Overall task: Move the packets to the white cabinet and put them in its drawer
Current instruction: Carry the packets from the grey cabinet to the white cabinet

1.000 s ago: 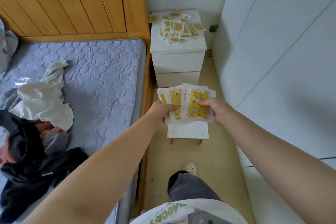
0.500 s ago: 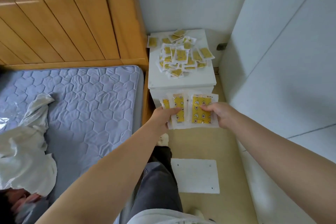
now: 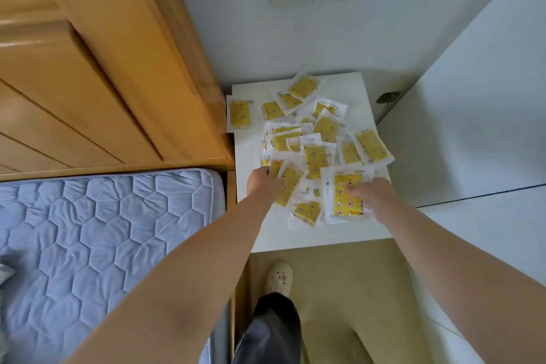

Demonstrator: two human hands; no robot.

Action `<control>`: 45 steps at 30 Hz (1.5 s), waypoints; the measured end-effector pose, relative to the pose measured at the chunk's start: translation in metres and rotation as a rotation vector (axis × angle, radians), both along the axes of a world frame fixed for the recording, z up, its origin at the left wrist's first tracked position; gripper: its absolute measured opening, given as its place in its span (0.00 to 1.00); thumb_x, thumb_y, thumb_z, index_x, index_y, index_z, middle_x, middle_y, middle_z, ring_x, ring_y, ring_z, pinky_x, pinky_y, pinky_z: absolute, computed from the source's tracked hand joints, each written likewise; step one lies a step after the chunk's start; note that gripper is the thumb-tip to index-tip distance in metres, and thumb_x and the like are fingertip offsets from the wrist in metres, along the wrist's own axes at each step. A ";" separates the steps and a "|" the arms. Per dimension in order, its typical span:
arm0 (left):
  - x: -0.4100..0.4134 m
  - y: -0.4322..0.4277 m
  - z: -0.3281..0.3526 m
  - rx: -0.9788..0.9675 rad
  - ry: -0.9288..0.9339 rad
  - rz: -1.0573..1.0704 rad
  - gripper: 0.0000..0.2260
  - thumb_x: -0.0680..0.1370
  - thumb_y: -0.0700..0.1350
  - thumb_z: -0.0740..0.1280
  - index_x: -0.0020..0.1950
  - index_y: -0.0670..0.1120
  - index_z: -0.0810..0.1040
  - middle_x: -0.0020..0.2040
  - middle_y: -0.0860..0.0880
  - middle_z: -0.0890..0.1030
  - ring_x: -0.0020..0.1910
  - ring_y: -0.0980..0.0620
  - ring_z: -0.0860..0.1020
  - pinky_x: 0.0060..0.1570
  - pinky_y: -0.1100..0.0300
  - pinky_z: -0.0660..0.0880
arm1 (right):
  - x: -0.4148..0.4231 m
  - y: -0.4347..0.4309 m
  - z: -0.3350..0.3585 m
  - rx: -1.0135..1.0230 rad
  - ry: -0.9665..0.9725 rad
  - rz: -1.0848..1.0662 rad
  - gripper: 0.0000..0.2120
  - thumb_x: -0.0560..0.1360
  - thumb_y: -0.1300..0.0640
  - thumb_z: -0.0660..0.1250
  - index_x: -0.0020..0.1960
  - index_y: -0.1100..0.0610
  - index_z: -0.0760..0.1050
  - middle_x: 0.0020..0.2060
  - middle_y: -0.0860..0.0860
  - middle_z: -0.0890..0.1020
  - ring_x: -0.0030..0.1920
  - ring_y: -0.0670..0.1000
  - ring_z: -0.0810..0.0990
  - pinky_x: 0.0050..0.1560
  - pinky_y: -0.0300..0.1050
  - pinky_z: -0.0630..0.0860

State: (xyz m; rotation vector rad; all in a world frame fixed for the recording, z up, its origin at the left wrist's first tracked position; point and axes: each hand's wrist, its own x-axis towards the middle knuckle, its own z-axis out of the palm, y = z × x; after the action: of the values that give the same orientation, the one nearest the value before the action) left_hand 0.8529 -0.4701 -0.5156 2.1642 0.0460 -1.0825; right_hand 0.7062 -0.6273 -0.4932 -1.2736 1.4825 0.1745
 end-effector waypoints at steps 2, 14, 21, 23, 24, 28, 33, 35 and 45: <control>0.026 -0.019 -0.013 -0.033 -0.032 -0.013 0.10 0.70 0.36 0.69 0.51 0.40 0.79 0.42 0.45 0.79 0.40 0.45 0.77 0.37 0.55 0.75 | 0.026 -0.017 -0.016 -0.082 0.012 0.044 0.15 0.72 0.60 0.73 0.55 0.64 0.72 0.53 0.57 0.79 0.52 0.57 0.78 0.54 0.50 0.74; 0.038 -0.045 -0.070 0.141 -0.370 -0.529 0.41 0.76 0.56 0.67 0.79 0.54 0.43 0.79 0.48 0.41 0.78 0.46 0.43 0.75 0.44 0.49 | 0.081 -0.020 -0.067 -0.478 0.345 0.446 0.21 0.77 0.52 0.65 0.63 0.65 0.69 0.56 0.58 0.76 0.58 0.58 0.75 0.53 0.49 0.73; 0.042 -0.034 -0.059 0.182 -0.358 -0.645 0.41 0.77 0.59 0.64 0.77 0.57 0.36 0.78 0.49 0.36 0.77 0.44 0.40 0.73 0.38 0.47 | 0.070 -0.015 -0.048 -0.388 0.261 0.470 0.35 0.76 0.49 0.66 0.75 0.61 0.54 0.69 0.60 0.65 0.69 0.60 0.65 0.68 0.55 0.65; 0.041 -0.029 -0.049 0.196 -0.405 -0.689 0.40 0.78 0.59 0.62 0.77 0.56 0.36 0.79 0.48 0.37 0.77 0.44 0.40 0.73 0.40 0.46 | 0.064 -0.010 -0.038 -0.366 0.227 0.472 0.34 0.76 0.49 0.65 0.75 0.60 0.55 0.68 0.59 0.66 0.68 0.60 0.67 0.65 0.58 0.69; 0.039 -0.027 -0.042 0.199 -0.433 -0.714 0.39 0.78 0.58 0.62 0.78 0.55 0.36 0.79 0.47 0.37 0.77 0.44 0.40 0.73 0.41 0.46 | 0.061 -0.008 -0.032 -0.361 0.208 0.473 0.32 0.75 0.49 0.64 0.74 0.60 0.57 0.67 0.59 0.68 0.66 0.60 0.69 0.63 0.59 0.70; 0.024 -0.018 -0.005 0.186 -0.561 -0.817 0.35 0.80 0.56 0.60 0.79 0.52 0.42 0.79 0.46 0.39 0.77 0.44 0.40 0.74 0.43 0.45 | 0.046 0.008 0.003 -0.358 0.156 0.546 0.27 0.77 0.52 0.63 0.72 0.59 0.60 0.67 0.57 0.69 0.67 0.59 0.69 0.64 0.55 0.70; -0.016 0.005 0.053 0.206 -0.730 -0.884 0.34 0.80 0.55 0.59 0.79 0.50 0.43 0.79 0.45 0.39 0.77 0.44 0.38 0.75 0.43 0.45 | 0.009 0.034 0.058 -0.489 0.066 0.691 0.24 0.77 0.57 0.61 0.72 0.59 0.61 0.69 0.56 0.66 0.68 0.56 0.66 0.62 0.51 0.67; -0.039 0.018 0.078 0.217 -0.809 -0.873 0.34 0.80 0.55 0.59 0.79 0.50 0.42 0.79 0.46 0.39 0.77 0.44 0.38 0.74 0.43 0.44 | -0.015 0.047 0.081 -0.598 0.019 0.745 0.20 0.76 0.59 0.61 0.67 0.62 0.65 0.64 0.57 0.69 0.65 0.57 0.67 0.59 0.50 0.68; -0.246 0.131 0.194 0.218 -1.115 -0.611 0.33 0.81 0.55 0.56 0.79 0.51 0.41 0.79 0.47 0.40 0.77 0.46 0.38 0.74 0.43 0.43 | -0.194 0.157 0.199 -1.047 -0.199 0.886 0.23 0.77 0.56 0.63 0.70 0.61 0.64 0.68 0.56 0.68 0.69 0.57 0.65 0.68 0.50 0.64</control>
State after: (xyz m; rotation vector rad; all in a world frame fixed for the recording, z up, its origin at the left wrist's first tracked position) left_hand 0.6065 -0.3390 -0.3212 2.7610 -1.0870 0.0051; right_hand 0.5124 -0.4700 -0.2939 -2.6530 0.6933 -0.1923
